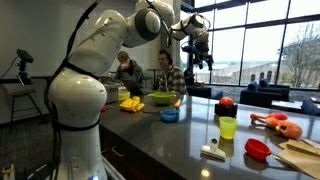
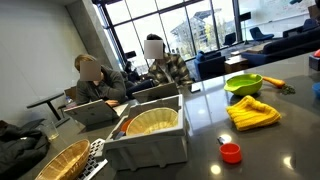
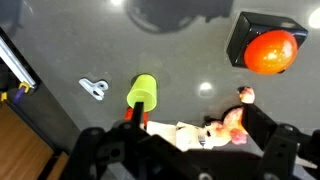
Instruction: Press the orange button
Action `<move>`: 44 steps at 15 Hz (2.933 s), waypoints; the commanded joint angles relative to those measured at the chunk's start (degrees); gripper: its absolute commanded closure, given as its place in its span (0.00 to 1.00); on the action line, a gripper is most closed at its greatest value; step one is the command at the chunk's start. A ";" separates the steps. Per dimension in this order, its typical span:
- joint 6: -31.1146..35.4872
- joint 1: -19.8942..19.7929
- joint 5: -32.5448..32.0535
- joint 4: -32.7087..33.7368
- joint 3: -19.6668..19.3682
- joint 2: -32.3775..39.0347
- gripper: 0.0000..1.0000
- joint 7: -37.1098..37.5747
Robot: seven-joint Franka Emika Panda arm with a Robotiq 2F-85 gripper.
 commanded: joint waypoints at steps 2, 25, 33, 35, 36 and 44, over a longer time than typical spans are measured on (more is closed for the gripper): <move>-10.09 -7.16 7.08 16.92 -1.69 7.35 0.00 4.28; 9.18 -9.46 14.92 27.48 -0.37 23.32 0.00 52.70; 8.06 -8.86 13.29 27.91 -0.90 24.41 0.00 51.91; 5.88 -9.47 13.26 32.84 -0.13 27.00 0.00 52.32; 8.08 -9.06 13.72 28.03 -0.62 24.34 0.00 52.34; 5.25 -10.09 12.45 31.80 -1.21 28.45 0.25 54.29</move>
